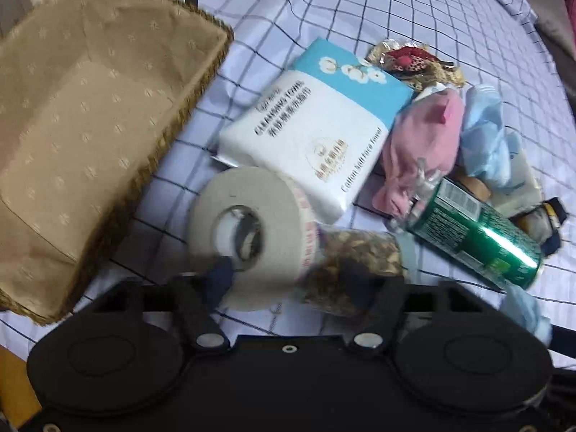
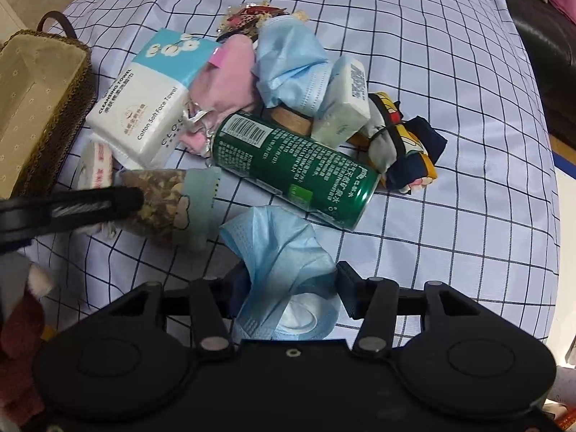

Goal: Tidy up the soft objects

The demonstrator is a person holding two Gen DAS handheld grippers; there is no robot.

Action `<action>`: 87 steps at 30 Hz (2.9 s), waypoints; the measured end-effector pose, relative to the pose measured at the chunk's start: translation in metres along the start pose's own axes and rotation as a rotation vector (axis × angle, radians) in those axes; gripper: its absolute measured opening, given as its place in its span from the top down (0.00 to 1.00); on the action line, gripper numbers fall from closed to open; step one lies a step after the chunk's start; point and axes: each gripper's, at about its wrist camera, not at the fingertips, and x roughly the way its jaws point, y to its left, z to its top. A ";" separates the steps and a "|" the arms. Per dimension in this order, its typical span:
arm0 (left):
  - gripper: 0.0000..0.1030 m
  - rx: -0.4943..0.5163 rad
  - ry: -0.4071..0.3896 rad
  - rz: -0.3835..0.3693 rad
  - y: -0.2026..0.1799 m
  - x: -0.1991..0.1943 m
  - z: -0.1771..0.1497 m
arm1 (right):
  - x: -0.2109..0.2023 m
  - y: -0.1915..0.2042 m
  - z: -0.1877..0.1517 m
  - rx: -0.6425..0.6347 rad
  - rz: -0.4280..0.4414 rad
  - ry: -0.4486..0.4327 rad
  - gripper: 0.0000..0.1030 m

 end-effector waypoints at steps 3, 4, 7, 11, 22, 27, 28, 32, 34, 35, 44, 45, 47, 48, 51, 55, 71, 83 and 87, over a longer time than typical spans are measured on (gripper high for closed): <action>0.67 0.025 -0.027 -0.035 -0.007 -0.012 -0.001 | 0.000 0.000 -0.002 -0.005 -0.001 0.002 0.51; 0.69 0.031 -0.028 -0.055 -0.010 -0.016 -0.002 | 0.000 -0.001 -0.002 -0.003 -0.003 0.002 0.51; 0.70 0.062 -0.017 -0.076 -0.023 -0.018 -0.006 | 0.003 -0.006 -0.002 0.011 -0.013 0.007 0.51; 0.69 0.119 -0.030 -0.049 -0.038 -0.018 -0.011 | 0.005 -0.010 -0.002 0.024 -0.022 0.012 0.51; 0.12 0.024 -0.098 -0.055 0.002 -0.029 -0.007 | 0.005 -0.007 -0.003 0.019 -0.017 0.010 0.51; 0.11 -0.043 0.023 -0.089 0.011 0.000 -0.007 | 0.005 -0.001 -0.002 0.009 -0.011 0.011 0.51; 0.11 -0.056 0.034 -0.090 0.012 0.003 -0.008 | 0.006 0.000 -0.002 0.004 -0.010 0.012 0.51; 0.10 -0.106 0.025 -0.091 0.016 0.008 -0.006 | 0.006 0.004 -0.003 -0.010 -0.008 0.013 0.51; 0.09 -0.129 0.036 -0.111 0.019 0.012 -0.004 | 0.007 0.004 -0.003 -0.013 -0.012 0.016 0.51; 0.09 -0.147 0.049 -0.131 0.020 0.015 -0.003 | 0.008 0.004 -0.003 -0.013 -0.014 0.018 0.51; 0.27 -0.196 0.097 -0.214 0.020 0.020 0.000 | 0.007 0.002 -0.004 -0.006 -0.019 0.009 0.51; 0.28 -0.195 0.096 -0.216 0.021 0.019 -0.001 | 0.006 0.001 -0.004 -0.003 -0.019 0.006 0.51; 0.35 -0.180 0.092 -0.219 0.020 0.014 -0.001 | 0.004 -0.001 -0.002 0.005 -0.019 -0.001 0.51; 0.37 -0.168 0.089 -0.215 0.018 0.011 -0.001 | 0.003 -0.002 -0.002 0.011 -0.020 -0.004 0.51; 0.43 -0.136 0.079 -0.208 0.015 0.002 -0.003 | 0.002 -0.008 0.002 0.035 -0.025 -0.009 0.51; 0.31 -0.123 0.093 -0.228 0.011 0.007 -0.003 | 0.001 -0.017 0.005 0.067 -0.032 -0.016 0.51; 0.11 -0.324 0.141 -0.409 0.042 0.038 0.000 | -0.012 -0.012 0.000 0.035 -0.021 -0.046 0.50; 0.39 -0.153 0.051 -0.228 0.016 0.010 -0.004 | -0.009 -0.011 0.000 0.019 -0.029 -0.042 0.50; 0.35 -0.081 0.014 -0.124 0.011 0.000 -0.007 | -0.006 -0.007 0.001 0.009 -0.032 -0.039 0.50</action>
